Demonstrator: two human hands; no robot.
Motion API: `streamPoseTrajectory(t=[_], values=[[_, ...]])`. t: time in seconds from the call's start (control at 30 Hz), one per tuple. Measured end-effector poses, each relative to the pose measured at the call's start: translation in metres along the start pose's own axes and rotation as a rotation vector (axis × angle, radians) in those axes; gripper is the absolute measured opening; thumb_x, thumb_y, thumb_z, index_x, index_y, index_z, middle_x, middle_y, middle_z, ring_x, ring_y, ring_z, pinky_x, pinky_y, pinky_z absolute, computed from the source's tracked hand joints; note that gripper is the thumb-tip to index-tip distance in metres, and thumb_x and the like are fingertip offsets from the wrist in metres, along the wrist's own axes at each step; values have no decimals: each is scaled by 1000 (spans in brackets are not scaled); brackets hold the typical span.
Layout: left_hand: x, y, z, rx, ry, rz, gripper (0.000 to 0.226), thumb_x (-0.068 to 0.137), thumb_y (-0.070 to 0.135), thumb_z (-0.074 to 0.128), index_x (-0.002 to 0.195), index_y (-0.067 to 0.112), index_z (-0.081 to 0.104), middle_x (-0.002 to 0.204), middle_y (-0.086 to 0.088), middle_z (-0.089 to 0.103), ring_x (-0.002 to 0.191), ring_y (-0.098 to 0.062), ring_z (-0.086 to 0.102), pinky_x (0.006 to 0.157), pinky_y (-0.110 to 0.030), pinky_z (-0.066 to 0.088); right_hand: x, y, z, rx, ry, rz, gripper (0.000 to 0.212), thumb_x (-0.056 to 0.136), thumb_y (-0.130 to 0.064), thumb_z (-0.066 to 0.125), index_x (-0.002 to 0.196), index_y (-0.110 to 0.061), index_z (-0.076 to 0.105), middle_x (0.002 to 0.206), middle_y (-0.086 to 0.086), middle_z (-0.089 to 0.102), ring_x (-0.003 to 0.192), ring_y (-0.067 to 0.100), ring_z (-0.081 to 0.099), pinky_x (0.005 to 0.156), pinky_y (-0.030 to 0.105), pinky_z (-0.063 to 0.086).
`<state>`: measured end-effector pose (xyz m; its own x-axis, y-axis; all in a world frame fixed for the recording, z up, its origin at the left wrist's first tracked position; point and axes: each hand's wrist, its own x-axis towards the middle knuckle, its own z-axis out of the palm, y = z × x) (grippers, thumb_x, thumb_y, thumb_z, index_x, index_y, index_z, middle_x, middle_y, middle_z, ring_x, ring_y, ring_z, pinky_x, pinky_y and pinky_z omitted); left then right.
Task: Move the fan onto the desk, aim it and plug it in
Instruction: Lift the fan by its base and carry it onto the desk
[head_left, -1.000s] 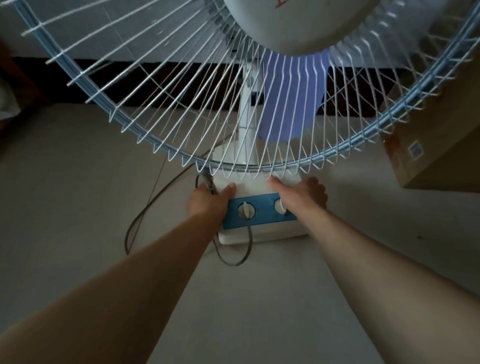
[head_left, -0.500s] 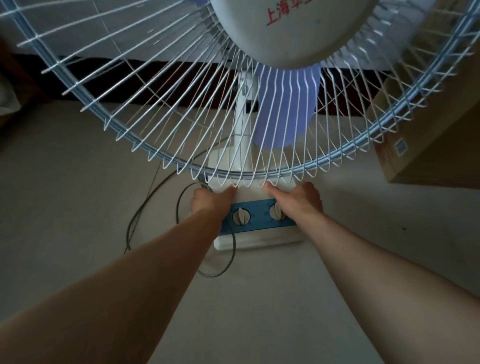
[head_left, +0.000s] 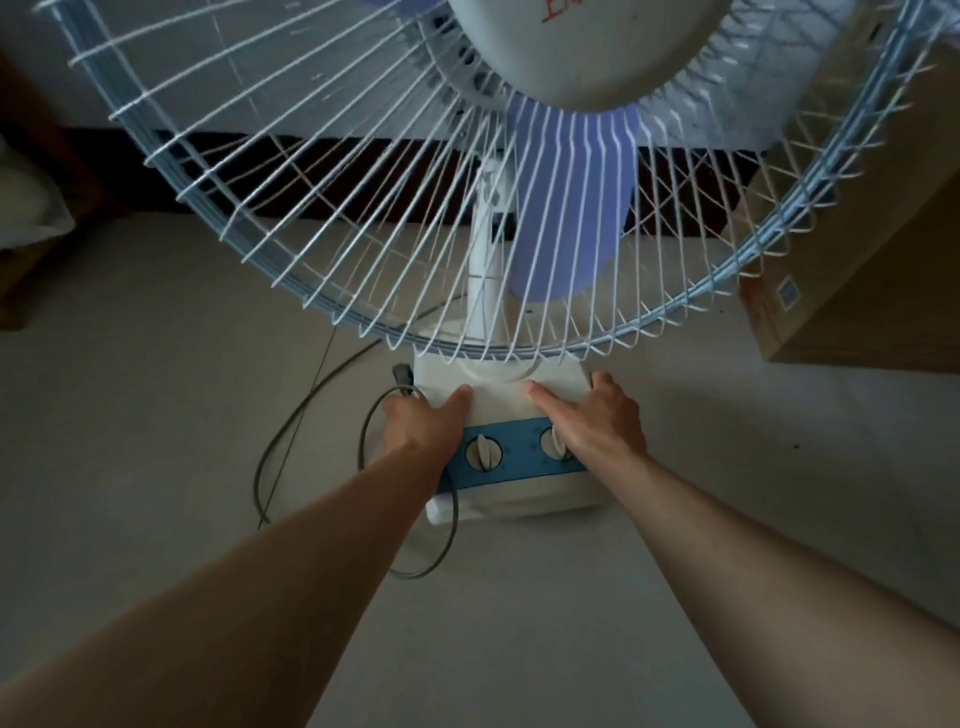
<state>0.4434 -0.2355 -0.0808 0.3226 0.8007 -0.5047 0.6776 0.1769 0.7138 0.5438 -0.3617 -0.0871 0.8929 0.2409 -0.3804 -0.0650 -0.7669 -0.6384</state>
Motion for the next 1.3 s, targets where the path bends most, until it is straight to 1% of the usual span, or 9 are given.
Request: streamPoseTrajectory(t=[0.1,0.27,0.47,0.6,0.67,0.87,1.0,1.1,1.3], values=[[-7,0,-3,-66,-31,2,70,73,50,69,122,3,50,111,-15,65,81,-27,59,69,-33,48,-7,1,-3,-5,38,-18,96,61,-74,60,135,-14,46,137,10,53,122,31,52,93,35,45],[-19,4,-12,-108,-41,37,63,71,47,73,114,4,54,100,-11,64,85,-29,63,66,-34,55,-21,-1,-14,42,46,-19,93,57,-74,62,128,-14,54,131,9,58,118,30,55,95,38,48],[-35,29,-35,-166,-45,100,36,72,43,74,70,19,48,65,3,52,55,-12,51,40,-20,37,-39,-28,-39,48,76,-66,93,59,-74,62,127,-11,54,130,10,59,116,30,56,93,38,49],[-55,59,-55,-183,-35,133,39,70,43,76,67,20,44,70,1,54,68,-22,59,62,-32,54,-53,-53,-63,82,101,-106,90,57,-74,61,123,-13,58,125,8,63,110,29,60,89,36,51],[-65,74,-66,-190,-29,152,39,69,43,77,66,21,44,70,1,53,73,-25,60,70,-37,56,-62,-66,-76,92,111,-117,90,57,-74,61,124,-14,57,125,8,63,111,29,60,89,36,51],[-97,124,-106,-195,-14,200,42,67,44,78,79,17,48,73,1,55,75,-26,62,73,-40,58,-86,-114,-120,120,146,-144,84,52,-75,61,112,-17,64,114,6,68,102,27,62,79,31,49],[-125,166,-137,-184,3,210,51,66,45,78,95,11,53,95,-7,63,90,-31,65,82,-46,57,-109,-155,-157,103,152,-138,87,53,-76,59,117,-17,60,119,7,65,109,29,59,86,34,49],[-155,203,-166,-180,3,186,66,65,46,77,111,6,53,108,-11,65,96,-31,64,86,-44,56,-131,-191,-194,89,159,-157,78,53,-75,59,104,-15,63,108,7,67,100,29,61,80,35,51],[-216,290,-237,-180,0,156,70,63,50,76,112,5,54,107,-12,66,95,-32,65,85,-45,56,-183,-280,-273,52,154,-176,81,58,-72,61,112,-13,60,116,8,65,106,29,59,76,32,47]])
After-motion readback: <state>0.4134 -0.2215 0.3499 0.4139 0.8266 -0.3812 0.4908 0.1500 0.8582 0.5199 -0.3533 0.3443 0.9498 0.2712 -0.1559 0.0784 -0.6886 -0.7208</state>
